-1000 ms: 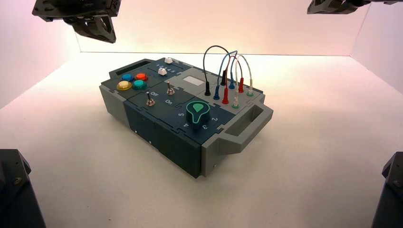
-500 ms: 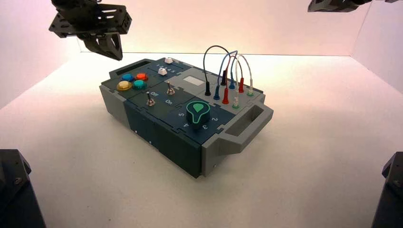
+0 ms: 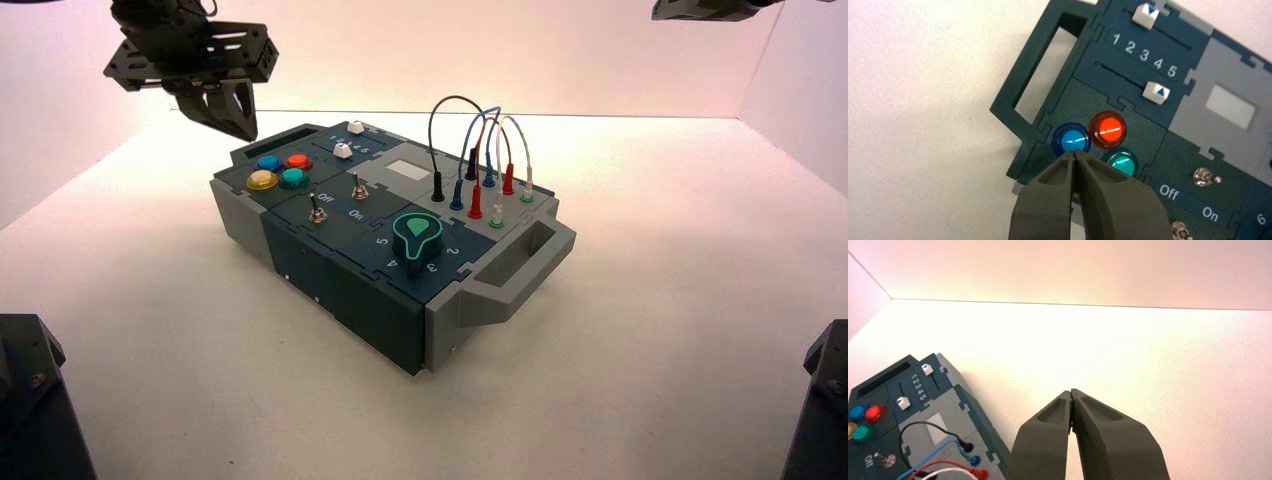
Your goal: Push the blue button with the left gripper.
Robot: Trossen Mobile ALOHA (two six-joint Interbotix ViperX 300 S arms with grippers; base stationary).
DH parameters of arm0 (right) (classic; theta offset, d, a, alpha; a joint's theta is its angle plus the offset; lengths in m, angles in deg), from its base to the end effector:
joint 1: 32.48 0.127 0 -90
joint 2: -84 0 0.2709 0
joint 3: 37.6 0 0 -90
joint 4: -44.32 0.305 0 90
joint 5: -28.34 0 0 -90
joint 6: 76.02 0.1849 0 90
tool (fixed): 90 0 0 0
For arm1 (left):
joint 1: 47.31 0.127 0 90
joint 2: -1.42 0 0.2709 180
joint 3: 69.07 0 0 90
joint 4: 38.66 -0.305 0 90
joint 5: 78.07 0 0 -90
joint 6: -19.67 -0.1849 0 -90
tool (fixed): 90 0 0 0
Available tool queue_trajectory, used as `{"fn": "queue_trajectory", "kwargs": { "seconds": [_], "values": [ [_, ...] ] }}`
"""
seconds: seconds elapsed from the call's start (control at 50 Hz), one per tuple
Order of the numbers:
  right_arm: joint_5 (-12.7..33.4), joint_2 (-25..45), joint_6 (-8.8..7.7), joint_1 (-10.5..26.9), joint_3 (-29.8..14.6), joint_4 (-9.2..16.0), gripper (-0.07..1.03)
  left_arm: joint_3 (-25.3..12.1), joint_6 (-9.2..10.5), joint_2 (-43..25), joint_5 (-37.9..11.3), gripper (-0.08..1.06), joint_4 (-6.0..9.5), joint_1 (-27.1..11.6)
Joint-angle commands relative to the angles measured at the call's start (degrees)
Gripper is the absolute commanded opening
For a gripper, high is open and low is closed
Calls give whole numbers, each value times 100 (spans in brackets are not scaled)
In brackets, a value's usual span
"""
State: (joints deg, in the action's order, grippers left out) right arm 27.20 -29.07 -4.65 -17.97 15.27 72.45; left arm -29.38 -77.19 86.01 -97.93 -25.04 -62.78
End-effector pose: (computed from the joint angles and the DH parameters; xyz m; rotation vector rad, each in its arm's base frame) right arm 0.3108 0.0786 0.1356 0.0955 0.5176 0.1966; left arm 0.3048 -0.0997 0.0144 0.0149 1.1390 -0.2530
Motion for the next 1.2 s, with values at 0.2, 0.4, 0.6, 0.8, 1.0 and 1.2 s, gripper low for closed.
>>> {"fn": "queue_trajectory", "kwargs": {
  "seconds": [0.2,0.4,0.6,0.8,1.0,1.2],
  "values": [
    [-62,-26,0,-9,-79,0,-2,-255,9,-246,79,-3,9,18],
    [-70,-26,-9,-9,-70,9,-2,-211,9,-220,237,-3,9,18],
    [-62,-26,0,-9,-70,9,-2,-237,9,-308,255,-3,9,9],
    [-62,-26,0,-9,-70,9,-2,-246,9,-387,352,-3,9,9],
    [-70,-26,0,-9,-70,9,-2,-308,9,-580,352,-3,9,9],
    [-62,-26,-9,-9,-70,9,-2,-396,9,-791,352,-3,9,0]
  ]
}}
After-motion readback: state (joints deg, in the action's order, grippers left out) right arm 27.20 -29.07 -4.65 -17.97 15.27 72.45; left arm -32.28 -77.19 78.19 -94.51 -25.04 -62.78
